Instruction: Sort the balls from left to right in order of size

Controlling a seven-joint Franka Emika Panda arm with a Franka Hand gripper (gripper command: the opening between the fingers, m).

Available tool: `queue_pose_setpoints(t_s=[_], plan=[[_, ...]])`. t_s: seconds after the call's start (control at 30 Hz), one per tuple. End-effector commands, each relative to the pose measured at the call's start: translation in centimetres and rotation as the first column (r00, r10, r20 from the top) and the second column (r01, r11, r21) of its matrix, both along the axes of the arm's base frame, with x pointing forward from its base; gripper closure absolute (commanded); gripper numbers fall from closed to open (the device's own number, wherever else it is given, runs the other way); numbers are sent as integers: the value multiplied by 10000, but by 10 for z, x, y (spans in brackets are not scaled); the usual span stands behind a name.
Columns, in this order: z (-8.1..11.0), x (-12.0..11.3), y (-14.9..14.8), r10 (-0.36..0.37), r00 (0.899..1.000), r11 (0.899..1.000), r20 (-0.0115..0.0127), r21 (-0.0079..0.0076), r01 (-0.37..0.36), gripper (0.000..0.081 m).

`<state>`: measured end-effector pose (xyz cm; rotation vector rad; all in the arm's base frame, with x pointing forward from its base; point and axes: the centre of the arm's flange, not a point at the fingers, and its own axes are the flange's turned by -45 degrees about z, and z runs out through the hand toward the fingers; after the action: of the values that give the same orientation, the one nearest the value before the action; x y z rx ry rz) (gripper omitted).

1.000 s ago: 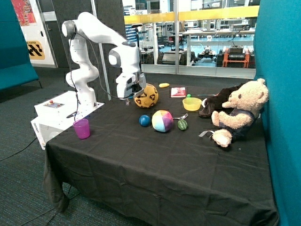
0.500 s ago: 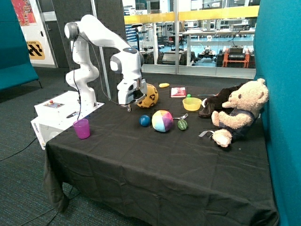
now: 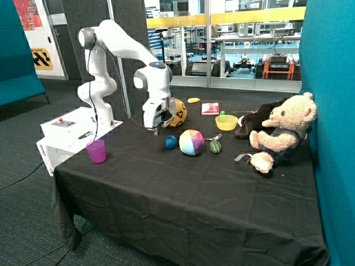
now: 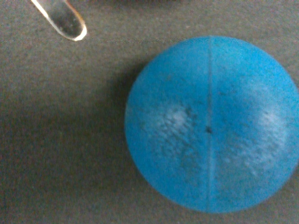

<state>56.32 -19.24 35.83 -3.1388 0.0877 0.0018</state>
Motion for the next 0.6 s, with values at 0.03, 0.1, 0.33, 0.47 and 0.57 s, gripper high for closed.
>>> queue_pose_setpoints(t_s=[0.03, 0.1, 0.33, 0.47, 0.57], plan=[[-10, 11, 9, 208, 9998, 9998, 11, -16, -208, 71], [-10, 14, 10, 298, 9996, 9996, 11, -16, -297, 70], [-15, 21, 11, 384, 9993, 9993, 11, -16, -384, 63], [-20, 24, 11, 420, 9991, 9991, 11, -16, -420, 58], [-24, 23, 12, 455, 9990, 9990, 11, -16, -455, 67]])
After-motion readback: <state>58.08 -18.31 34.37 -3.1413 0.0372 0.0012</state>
